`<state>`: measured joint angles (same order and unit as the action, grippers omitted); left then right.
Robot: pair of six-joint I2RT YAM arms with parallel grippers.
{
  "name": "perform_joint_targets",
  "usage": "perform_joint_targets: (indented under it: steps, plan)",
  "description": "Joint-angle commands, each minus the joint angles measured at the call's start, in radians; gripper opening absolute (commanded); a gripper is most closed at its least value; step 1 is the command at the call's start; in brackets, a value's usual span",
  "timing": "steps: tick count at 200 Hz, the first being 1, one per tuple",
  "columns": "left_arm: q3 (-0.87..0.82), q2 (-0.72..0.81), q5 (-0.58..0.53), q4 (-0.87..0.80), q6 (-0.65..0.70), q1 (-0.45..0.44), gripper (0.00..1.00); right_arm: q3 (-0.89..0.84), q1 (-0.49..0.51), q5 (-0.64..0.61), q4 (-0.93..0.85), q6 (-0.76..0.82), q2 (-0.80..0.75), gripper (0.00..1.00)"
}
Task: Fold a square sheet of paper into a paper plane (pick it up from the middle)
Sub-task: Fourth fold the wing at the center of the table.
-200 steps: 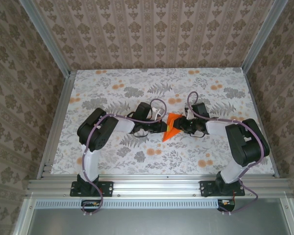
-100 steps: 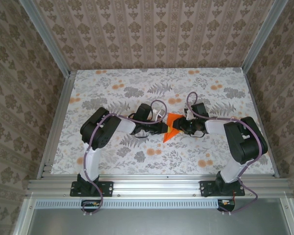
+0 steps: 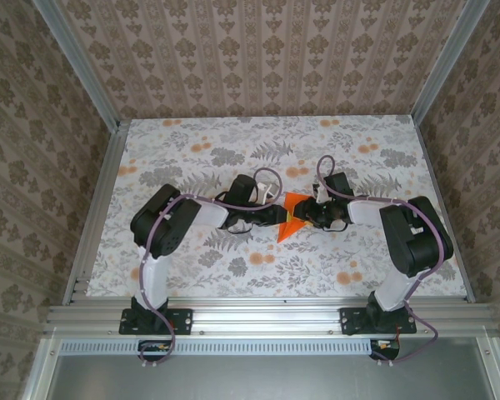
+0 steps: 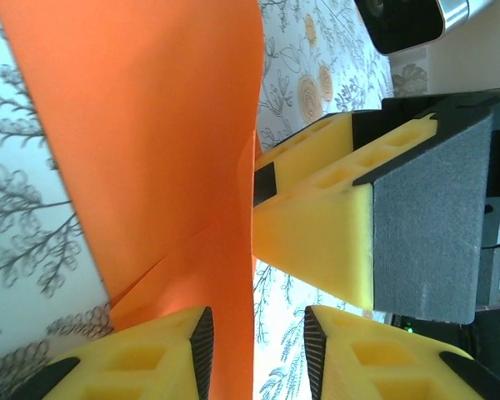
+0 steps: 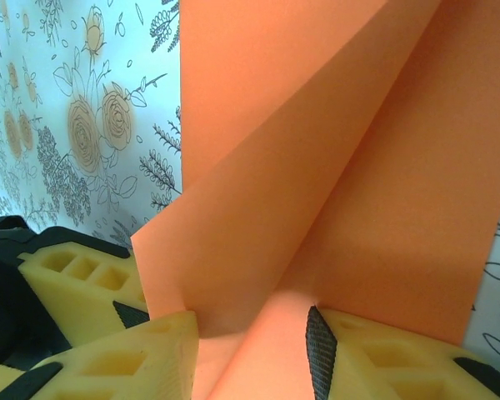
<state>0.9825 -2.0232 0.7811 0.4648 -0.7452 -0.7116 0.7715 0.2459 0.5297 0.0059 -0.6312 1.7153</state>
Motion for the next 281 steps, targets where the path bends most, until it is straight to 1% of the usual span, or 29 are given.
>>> perform_joint_targets:
  steps: [1, 46, 50, 61, 95, 150, 172, 226, 249, 281]
  plan:
    - [-0.007, 0.058, -0.066, -0.075, 0.067, -0.008, 0.38, -0.015, 0.001, -0.091, -0.073, 0.001, 0.065, 0.42]
    - [0.001, 0.055, -0.131, -0.141, 0.102, -0.040, 0.39, -0.014, 0.000, -0.090, -0.070, -0.008, 0.067, 0.42]
    - [0.000, 0.057, -0.164, -0.145, 0.105, -0.040, 0.39, -0.014, 0.000, -0.088, -0.068, -0.008, 0.067, 0.42]
    - [-0.005, 0.061, -0.190, -0.151, 0.113, -0.043, 0.40, -0.012, 0.000, -0.087, -0.067, -0.011, 0.069, 0.42]
    - [-0.004, 0.057, -0.196, -0.146, 0.131, -0.061, 0.42, -0.012, 0.001, -0.088, -0.064, -0.012, 0.071, 0.42]
    - [0.002, 0.064, -0.276, -0.198, 0.187, -0.091, 0.36, -0.020, -0.001, -0.079, -0.048, -0.029, 0.080, 0.42]
    - [0.011, 0.065, -0.309, -0.231, 0.212, -0.105, 0.36, -0.021, 0.000, -0.071, -0.041, -0.036, 0.082, 0.42]
    - [0.032, 0.048, -0.300, -0.265, 0.230, -0.112, 0.33, -0.012, 0.000, -0.100, -0.081, -0.048, 0.089, 0.47]
    - [0.049, 0.040, -0.283, -0.277, 0.231, -0.112, 0.28, -0.003, 0.002, -0.118, -0.107, -0.050, 0.094, 0.52]
    - [0.066, 0.032, -0.236, -0.267, 0.210, -0.110, 0.21, 0.001, 0.001, -0.127, -0.123, -0.048, 0.095, 0.54]
